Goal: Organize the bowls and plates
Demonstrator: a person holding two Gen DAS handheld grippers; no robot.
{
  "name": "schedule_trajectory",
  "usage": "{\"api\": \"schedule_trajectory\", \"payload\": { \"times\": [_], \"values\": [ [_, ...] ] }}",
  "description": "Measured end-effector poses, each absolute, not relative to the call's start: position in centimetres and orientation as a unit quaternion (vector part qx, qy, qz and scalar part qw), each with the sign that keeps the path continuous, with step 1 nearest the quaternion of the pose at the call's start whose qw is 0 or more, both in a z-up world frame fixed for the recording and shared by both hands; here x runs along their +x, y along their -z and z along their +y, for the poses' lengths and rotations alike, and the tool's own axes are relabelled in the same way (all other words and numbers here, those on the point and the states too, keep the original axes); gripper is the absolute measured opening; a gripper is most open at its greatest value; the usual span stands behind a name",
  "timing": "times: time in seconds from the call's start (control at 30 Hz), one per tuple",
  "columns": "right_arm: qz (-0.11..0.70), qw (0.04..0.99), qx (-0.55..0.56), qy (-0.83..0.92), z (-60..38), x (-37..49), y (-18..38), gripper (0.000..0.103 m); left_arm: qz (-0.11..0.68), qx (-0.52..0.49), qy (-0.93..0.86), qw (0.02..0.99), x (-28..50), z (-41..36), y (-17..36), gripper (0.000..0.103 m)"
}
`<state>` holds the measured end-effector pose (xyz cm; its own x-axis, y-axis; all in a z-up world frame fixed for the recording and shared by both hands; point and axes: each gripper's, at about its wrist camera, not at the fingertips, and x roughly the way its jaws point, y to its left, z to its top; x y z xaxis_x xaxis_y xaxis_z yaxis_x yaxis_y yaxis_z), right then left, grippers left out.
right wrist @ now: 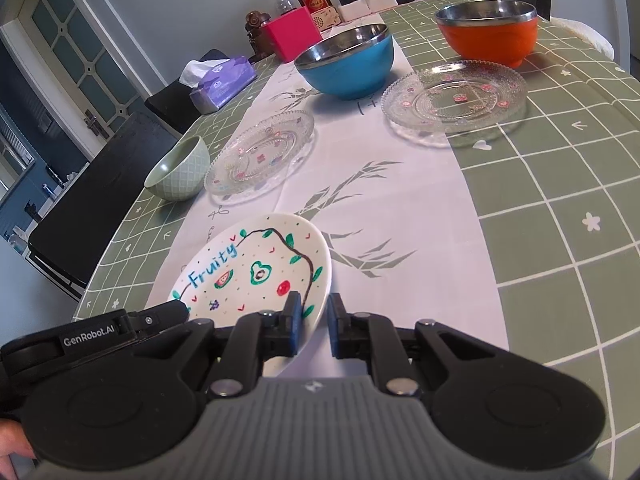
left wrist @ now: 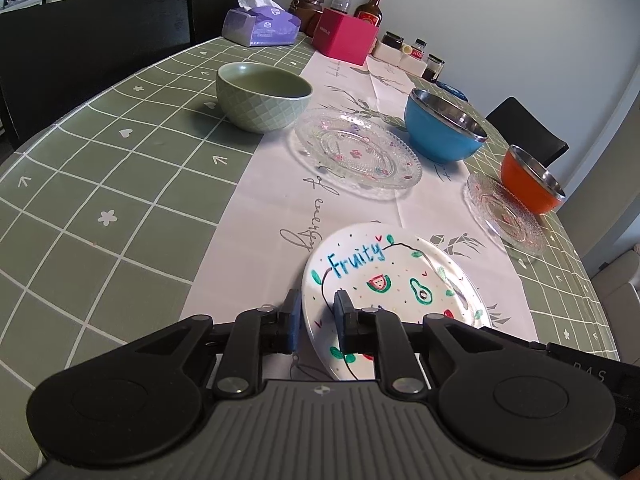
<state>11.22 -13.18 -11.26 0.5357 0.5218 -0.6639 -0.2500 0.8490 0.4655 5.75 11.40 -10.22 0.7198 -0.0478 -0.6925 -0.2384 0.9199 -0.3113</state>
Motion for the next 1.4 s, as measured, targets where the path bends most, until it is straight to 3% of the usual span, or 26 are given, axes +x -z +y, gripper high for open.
{"api": "schedule_trajectory", "payload": {
  "times": [0.1,0.17,0.2,0.3,0.37,0.5,0.77,1.4],
  "values": [
    [0.426,0.859,0.164,-0.23,-13.3,11.2,11.2,0.022,0.365,-0.202,-0.047,0.908,5.5,11.6,10.2,0.036],
    [0.423,0.861,0.165,-0.228,-13.4,11.2,11.0,0.036,0.36,-0.202,-0.052,0.909,5.3,11.6,10.1,0.045],
    [0.423,0.862,0.164,-0.226,-13.4,11.2,10.9,0.037,0.358,-0.201,-0.056,0.91,5.3,11.6,10.0,0.049],
    [0.42,0.865,0.162,-0.223,-13.7,11.0,10.7,0.039,0.35,-0.206,-0.049,0.912,4.9,11.7,9.4,0.049],
    [0.413,0.869,0.158,-0.221,-13.9,10.7,10.3,0.046,0.338,-0.202,-0.045,0.918,4.6,11.6,8.9,0.051],
    [0.392,0.886,0.133,-0.208,-14.1,9.9,9.2,0.049,0.313,-0.161,-0.054,0.934,4.4,10.7,7.6,0.058],
    [0.347,0.91,0.096,-0.205,-14.4,10.0,6.8,0.061,0.305,-0.132,-0.031,0.943,5.4,9.7,6.0,0.059],
    [0.362,0.907,0.063,-0.206,-12.1,17.6,5.2,0.065,0.348,-0.153,-0.031,0.924,13.6,10.8,5.8,0.059]
  ]
}}
